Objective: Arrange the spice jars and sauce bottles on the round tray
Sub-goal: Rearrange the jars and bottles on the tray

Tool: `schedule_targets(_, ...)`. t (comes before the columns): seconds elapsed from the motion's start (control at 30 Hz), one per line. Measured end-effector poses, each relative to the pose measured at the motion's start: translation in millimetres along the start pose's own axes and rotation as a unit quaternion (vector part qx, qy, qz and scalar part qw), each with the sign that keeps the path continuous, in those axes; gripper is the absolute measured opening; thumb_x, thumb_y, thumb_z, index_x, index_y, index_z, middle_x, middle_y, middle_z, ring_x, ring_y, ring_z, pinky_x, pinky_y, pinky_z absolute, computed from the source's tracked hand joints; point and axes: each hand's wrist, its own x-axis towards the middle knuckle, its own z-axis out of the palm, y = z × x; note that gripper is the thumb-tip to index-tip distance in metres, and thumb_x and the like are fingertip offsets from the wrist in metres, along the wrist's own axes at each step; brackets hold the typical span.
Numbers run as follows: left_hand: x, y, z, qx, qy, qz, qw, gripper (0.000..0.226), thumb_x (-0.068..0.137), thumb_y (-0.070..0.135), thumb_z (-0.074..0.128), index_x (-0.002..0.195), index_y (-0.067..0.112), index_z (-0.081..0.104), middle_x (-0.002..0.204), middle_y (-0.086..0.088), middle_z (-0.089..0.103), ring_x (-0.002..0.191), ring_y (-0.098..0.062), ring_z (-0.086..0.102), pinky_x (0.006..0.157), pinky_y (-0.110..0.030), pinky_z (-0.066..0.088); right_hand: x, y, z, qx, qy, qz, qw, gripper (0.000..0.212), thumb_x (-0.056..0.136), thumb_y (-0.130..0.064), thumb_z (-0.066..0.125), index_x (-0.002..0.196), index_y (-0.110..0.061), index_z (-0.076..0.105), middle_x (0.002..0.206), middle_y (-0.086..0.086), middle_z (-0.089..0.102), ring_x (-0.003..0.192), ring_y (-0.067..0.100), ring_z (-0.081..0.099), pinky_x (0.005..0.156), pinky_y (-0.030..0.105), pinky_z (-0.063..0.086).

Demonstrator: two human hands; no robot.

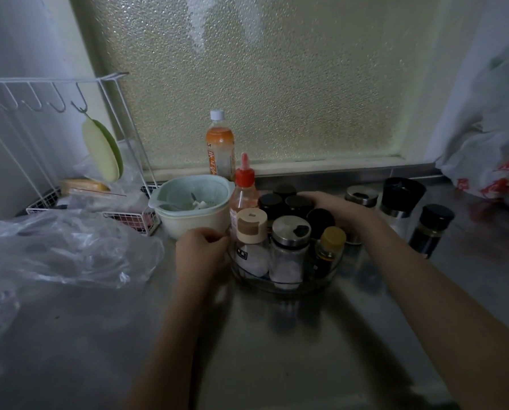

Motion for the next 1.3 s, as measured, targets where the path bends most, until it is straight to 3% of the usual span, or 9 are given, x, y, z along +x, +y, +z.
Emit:
schedule_targets(0.17, -9, 6, -5, -0.088, -0.078, -0.013, 0.993, 0.029, 0.08, 0.007, 0.069, 0.06, 0.029, 0.067, 0.05, 0.012, 0.066, 0.053, 0.003, 0.06, 0.058, -0.02, 0.051, -16, 18, -4, -0.03, 0.207, -0.046, 0.977, 0.033, 0.085, 0.008, 0.05, 0.096, -0.022, 0.061, 0.095, 0.009, 0.066, 0.089, 0.024, 0.065, 0.077, 0.036, 0.054)
schedule_targets(0.27, -4, 2, 0, -0.124, -0.095, -0.028, 0.987, 0.026, 0.085, 0.003, 0.062, 0.07, 0.023, 0.07, 0.052, 0.016, 0.068, 0.056, 0.009, 0.062, 0.054, -0.011, 0.05, -39, 19, -4, -0.162, 0.42, -0.112, 0.886, 0.023, 0.087, -0.007, 0.048, 0.1, -0.025, 0.055, 0.102, 0.006, 0.058, 0.083, 0.02, 0.062, 0.063, 0.03, 0.051)
schedule_targets(0.33, 5, -6, 7, -0.102, -0.104, -0.023, 0.989, 0.02, 0.089, 0.006, 0.057, 0.088, 0.015, 0.075, 0.075, 0.002, 0.075, 0.084, -0.011, 0.07, 0.07, -0.022, 0.053, -53, 22, -5, -0.304, 0.467, -0.075, 0.827, 0.027, 0.088, -0.015, 0.048, 0.113, -0.025, 0.051, 0.12, 0.005, 0.052, 0.082, 0.022, 0.059, 0.061, 0.034, 0.048)
schedule_targets(0.4, 11, -10, 10, -0.078, -0.122, -0.012, 0.989, 0.023, 0.093, 0.01, 0.051, 0.102, 0.012, 0.073, 0.098, -0.01, 0.074, 0.102, -0.027, 0.066, 0.089, -0.037, 0.052, -60, 22, -9, -0.361, 0.466, -0.008, 0.808, 0.036, 0.09, -0.019, 0.048, 0.126, -0.023, 0.045, 0.132, 0.009, 0.046, 0.087, 0.031, 0.061, 0.062, 0.035, 0.044)
schedule_targets(0.53, 11, -10, 10, -0.144, -0.141, -0.039, 0.979, 0.029, 0.081, 0.004, 0.052, 0.09, 0.022, 0.073, 0.089, 0.004, 0.075, 0.092, -0.016, 0.069, 0.09, -0.04, 0.055, -57, 22, -12, -0.4, 0.363, 0.095, 0.836, 0.057, 0.084, -0.012, 0.056, 0.137, -0.021, 0.035, 0.14, 0.018, 0.04, 0.102, 0.043, 0.059, 0.075, 0.043, 0.044)
schedule_targets(0.7, 8, -13, 3, -0.157, -0.037, -0.091, 0.983, 0.009, 0.076, 0.012, 0.068, 0.073, 0.019, 0.073, 0.076, -0.007, 0.073, 0.081, -0.027, 0.07, 0.077, -0.042, 0.059, -50, 17, -16, -0.382, 0.342, 0.119, 0.85, 0.046, 0.084, -0.031, 0.061, 0.123, -0.011, 0.046, 0.126, 0.023, 0.047, 0.102, 0.044, 0.056, 0.08, 0.043, 0.047)
schedule_targets(0.9, 9, -18, 5, -0.162, -0.08, -0.089, 0.98, 0.02, 0.063, 0.025, 0.062, 0.074, 0.032, 0.077, 0.08, -0.005, 0.076, 0.089, -0.026, 0.071, 0.087, -0.051, 0.056, -57, 11, -20, -0.284, 0.339, 0.067, 0.894, 0.041, 0.077, -0.04, 0.071, 0.104, -0.013, 0.056, 0.112, 0.011, 0.064, 0.092, 0.03, 0.063, 0.077, 0.048, 0.055)
schedule_targets(1.1, 7, -13, 12, -0.117, -0.114, -0.044, 0.986, 0.029, 0.076, 0.016, 0.058, 0.098, 0.022, 0.075, 0.089, -0.002, 0.075, 0.093, -0.02, 0.068, 0.086, -0.04, 0.055, -76, -15, -25, -0.27, 0.451, -0.02, 0.85, 0.038, 0.076, -0.046, 0.069, 0.104, -0.022, 0.061, 0.105, 0.007, 0.066, 0.096, 0.024, 0.061, 0.075, 0.031, 0.045)
schedule_targets(1.3, 6, -13, 20, -0.085, 0.069, -0.008, 0.994, 0.011, 0.084, 0.016, 0.063, 0.089, 0.012, 0.072, 0.084, -0.005, 0.072, 0.084, -0.022, 0.068, 0.078, -0.031, 0.053, -103, -57, -2, -0.163, 0.414, -0.107, 0.889, 0.031, 0.072, -0.039, 0.076, 0.096, -0.021, 0.068, 0.085, -0.004, 0.067, 0.07, -0.011, 0.059, 0.055, 0.0, 0.039)
